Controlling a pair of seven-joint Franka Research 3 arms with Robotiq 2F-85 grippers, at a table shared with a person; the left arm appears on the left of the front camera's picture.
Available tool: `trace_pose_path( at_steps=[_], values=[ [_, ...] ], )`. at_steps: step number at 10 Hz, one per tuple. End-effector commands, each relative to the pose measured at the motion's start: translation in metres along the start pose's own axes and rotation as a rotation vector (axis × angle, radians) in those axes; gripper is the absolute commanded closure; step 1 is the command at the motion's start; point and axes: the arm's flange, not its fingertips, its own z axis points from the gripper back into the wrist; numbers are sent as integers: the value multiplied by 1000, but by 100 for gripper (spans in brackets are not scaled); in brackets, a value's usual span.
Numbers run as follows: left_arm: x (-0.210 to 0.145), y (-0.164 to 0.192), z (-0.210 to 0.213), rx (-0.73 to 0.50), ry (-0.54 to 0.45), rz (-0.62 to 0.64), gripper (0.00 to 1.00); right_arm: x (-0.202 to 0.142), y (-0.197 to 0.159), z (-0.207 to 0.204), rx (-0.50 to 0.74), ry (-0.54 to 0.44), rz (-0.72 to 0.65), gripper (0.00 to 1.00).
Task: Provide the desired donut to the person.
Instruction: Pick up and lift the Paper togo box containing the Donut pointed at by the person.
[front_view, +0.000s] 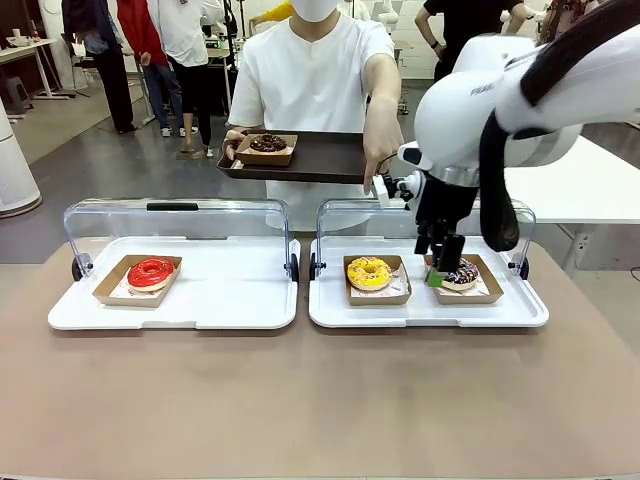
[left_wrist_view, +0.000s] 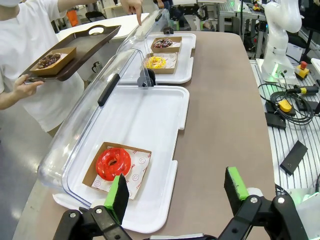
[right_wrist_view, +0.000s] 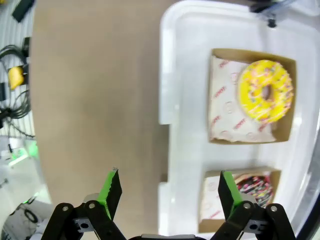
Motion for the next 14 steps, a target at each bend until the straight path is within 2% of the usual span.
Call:
trace_pose_path(
  at_steps=[1,3,14],
  values=[
    [0,0,1,7,0,1,0,1,-30,-15,-47,14,-44,0],
    [0,0,1,7,0,1,0,8,-46,-29,-45,-18,-28,0],
    [0,0,1,7,0,1,0,11,-39,-40,-8,-15,-4,0]
  ],
)
